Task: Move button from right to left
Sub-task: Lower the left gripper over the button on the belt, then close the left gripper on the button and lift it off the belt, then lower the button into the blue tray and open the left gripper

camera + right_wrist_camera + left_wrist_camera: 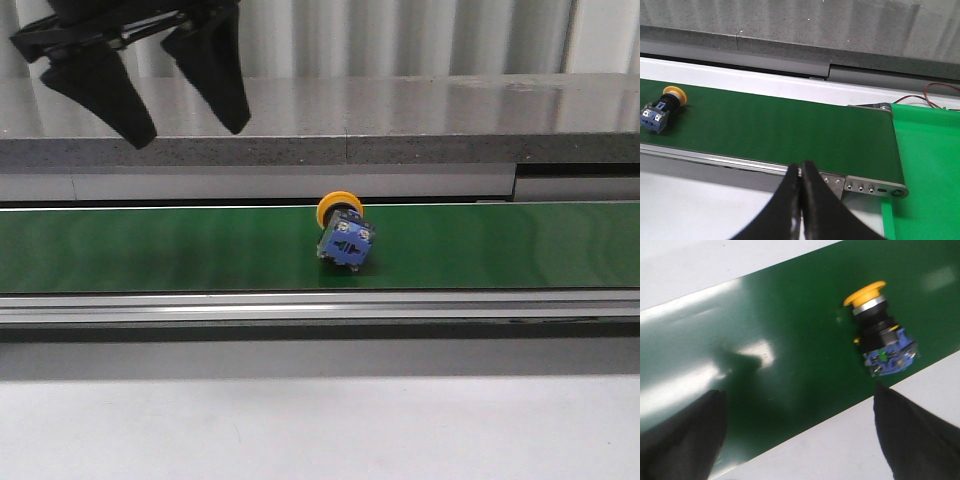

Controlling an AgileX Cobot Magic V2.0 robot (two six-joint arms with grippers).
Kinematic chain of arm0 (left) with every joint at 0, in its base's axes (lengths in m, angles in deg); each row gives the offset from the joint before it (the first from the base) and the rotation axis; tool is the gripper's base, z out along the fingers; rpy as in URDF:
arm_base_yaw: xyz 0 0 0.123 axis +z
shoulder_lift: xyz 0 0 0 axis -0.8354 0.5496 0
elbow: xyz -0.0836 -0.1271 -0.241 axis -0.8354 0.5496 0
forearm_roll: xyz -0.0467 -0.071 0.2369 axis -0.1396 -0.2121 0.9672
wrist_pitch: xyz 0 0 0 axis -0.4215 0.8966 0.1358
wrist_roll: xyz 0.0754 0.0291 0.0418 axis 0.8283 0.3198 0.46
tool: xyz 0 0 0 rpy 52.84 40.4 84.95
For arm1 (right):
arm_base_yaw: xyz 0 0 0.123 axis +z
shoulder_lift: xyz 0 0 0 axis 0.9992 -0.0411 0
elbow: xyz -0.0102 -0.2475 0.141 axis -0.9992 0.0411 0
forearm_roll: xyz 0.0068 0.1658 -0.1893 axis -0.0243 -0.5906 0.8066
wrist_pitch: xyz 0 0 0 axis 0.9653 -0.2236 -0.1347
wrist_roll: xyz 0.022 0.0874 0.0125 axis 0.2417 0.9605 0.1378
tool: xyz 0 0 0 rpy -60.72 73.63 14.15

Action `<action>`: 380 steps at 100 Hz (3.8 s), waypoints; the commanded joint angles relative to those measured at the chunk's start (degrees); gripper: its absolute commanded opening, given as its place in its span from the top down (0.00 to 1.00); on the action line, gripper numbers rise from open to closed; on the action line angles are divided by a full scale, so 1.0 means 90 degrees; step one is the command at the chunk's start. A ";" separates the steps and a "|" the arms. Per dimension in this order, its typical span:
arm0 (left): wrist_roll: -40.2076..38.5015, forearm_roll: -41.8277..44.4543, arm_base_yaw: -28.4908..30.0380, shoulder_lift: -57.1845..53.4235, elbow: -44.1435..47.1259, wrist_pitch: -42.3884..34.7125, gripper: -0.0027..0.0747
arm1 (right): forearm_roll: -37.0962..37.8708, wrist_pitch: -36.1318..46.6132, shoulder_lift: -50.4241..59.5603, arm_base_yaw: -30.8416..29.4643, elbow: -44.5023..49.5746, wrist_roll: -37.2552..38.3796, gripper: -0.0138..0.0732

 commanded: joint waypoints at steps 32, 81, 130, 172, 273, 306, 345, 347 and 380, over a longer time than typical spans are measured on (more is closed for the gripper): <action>-0.0433 -0.1623 -0.0053 0.1137 -0.1135 0.0568 0.22 | -0.0021 0.0451 -0.0068 0.0000 -0.0146 -0.0068 0.92; -0.0482 -0.1713 -0.0053 0.1719 -0.1278 0.0782 0.23 | -0.0021 0.0451 -0.0068 0.0000 -0.0146 -0.0068 0.92; -0.0551 -0.1680 -0.0053 0.1741 -0.1716 0.1028 0.81 | -0.0021 0.0451 -0.0068 0.0000 -0.0146 -0.0068 0.92; -0.1009 0.1226 0.0279 0.1018 -0.2619 0.1885 0.81 | -0.0021 0.0451 -0.0068 0.0000 -0.0146 -0.0068 0.92; 0.0459 0.2009 0.5175 0.0857 -0.1328 0.1827 0.81 | -0.0021 0.0451 -0.0068 0.0000 -0.0146 -0.0068 0.92; 0.0798 0.2920 0.5304 0.1490 -0.1328 0.1519 0.81 | -0.0021 0.0451 -0.0068 0.0000 -0.0146 -0.0068 0.92; 0.0938 0.2937 0.5403 0.2443 -0.1328 0.1201 0.81 | -0.0021 0.0451 -0.0068 0.0000 -0.0146 -0.0068 0.92; 0.0938 0.2949 0.5403 0.2483 -0.1328 0.1189 0.81 | -0.0021 0.0451 -0.0068 0.0000 -0.0146 -0.0068 0.92; 0.0893 0.2998 0.5403 0.2522 -0.1353 0.1039 0.21 | -0.0021 0.0451 -0.0068 0.0000 -0.0146 -0.0068 0.92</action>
